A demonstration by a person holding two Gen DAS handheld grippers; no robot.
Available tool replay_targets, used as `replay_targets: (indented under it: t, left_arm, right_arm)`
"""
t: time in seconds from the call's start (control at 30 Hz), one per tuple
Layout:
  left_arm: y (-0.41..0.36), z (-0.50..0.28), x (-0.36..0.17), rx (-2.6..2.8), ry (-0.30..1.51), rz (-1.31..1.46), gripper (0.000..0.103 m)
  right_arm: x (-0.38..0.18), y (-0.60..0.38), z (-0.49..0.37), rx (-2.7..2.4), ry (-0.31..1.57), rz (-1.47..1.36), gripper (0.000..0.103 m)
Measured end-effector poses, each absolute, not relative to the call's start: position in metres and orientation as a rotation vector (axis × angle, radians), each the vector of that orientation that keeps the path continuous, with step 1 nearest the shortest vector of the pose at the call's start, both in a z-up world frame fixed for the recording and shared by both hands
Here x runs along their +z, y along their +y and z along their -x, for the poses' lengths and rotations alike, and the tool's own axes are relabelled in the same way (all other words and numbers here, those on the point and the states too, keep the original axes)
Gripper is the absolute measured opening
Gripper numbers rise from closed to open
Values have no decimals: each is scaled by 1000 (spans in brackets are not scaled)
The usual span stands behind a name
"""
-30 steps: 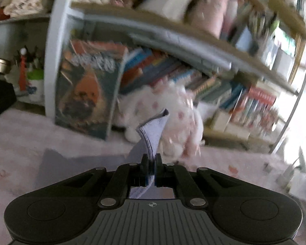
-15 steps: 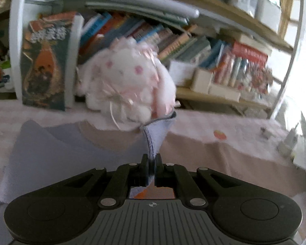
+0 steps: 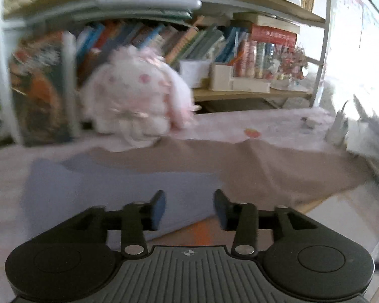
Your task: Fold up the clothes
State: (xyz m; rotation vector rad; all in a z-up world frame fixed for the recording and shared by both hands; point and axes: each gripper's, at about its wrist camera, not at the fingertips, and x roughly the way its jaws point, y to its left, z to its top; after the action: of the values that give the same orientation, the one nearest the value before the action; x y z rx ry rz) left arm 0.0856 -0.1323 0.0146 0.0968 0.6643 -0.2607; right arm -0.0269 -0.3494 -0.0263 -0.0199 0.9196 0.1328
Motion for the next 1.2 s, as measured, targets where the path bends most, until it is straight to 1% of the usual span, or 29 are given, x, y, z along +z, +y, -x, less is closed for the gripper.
replay_targets:
  t: [0.13,0.2,0.27,0.33,0.37,0.4,0.43,0.5,0.57,0.7,0.73,0.77,0.83,0.87,0.9,0.97,1.0,1.03,1.07,1.1,1.2]
  left_arm:
    - [-76,-53,11,-93,727,-99,46]
    - [-46,-37,7,-2,755,-90,51]
    - [-17,-22,4,78,781,-75,62]
    - [5,-12,-1,130,805,-52,68]
    - [15,-10,-3,137,822,-34,69]
    - [23,-8,-5,133,839,-13,71]
    - [28,-8,-8,118,854,9,75]
    - [37,-9,-13,74,888,56,76]
    - [41,-8,-17,42,906,86,76]
    - [48,-3,-25,9,917,130,76]
    - [50,-2,-26,-2,915,142,76]
    - [52,-1,-27,-14,908,153,75]
    - [56,0,-27,-28,900,175,70]
    - [59,0,-27,-36,896,198,63]
    - [61,0,-27,-45,892,228,59]
    - [66,-1,-28,-61,894,301,37]
    - [69,-1,-29,-71,899,347,31]
    - [71,-2,-30,-81,906,387,19]
    - [74,-2,-32,-90,915,424,15]
    - [75,-2,-33,-93,918,437,14]
    - [72,1,-26,-97,898,349,12]
  right_arm:
    - [-28,-347,23,159,930,-7,100]
    - [-28,-346,22,164,935,-20,99]
    - [-29,-345,21,165,942,-33,94]
    - [-30,-343,20,153,951,-43,86]
    - [-30,-343,20,145,957,-48,84]
    - [-31,-342,20,136,962,-54,79]
    - [-31,-341,21,126,967,-61,74]
    - [-31,-338,23,113,972,-64,68]
    - [-30,-333,25,104,976,-65,59]
    - [-28,-325,30,84,983,-67,46]
    - [-27,-323,31,79,985,-68,41]
    - [-27,-321,32,74,987,-68,35]
    - [-26,-316,34,70,987,-73,28]
    - [-26,-314,34,68,987,-76,26]
    - [-26,-312,34,67,987,-78,24]
    - [-26,-308,34,65,987,-83,19]
    - [-26,-306,34,64,987,-85,18]
    - [-26,-304,34,63,987,-87,18]
    - [-26,-303,34,62,987,-90,17]
    - [-26,-301,34,60,987,-92,17]
    - [-26,-295,34,57,987,-99,16]
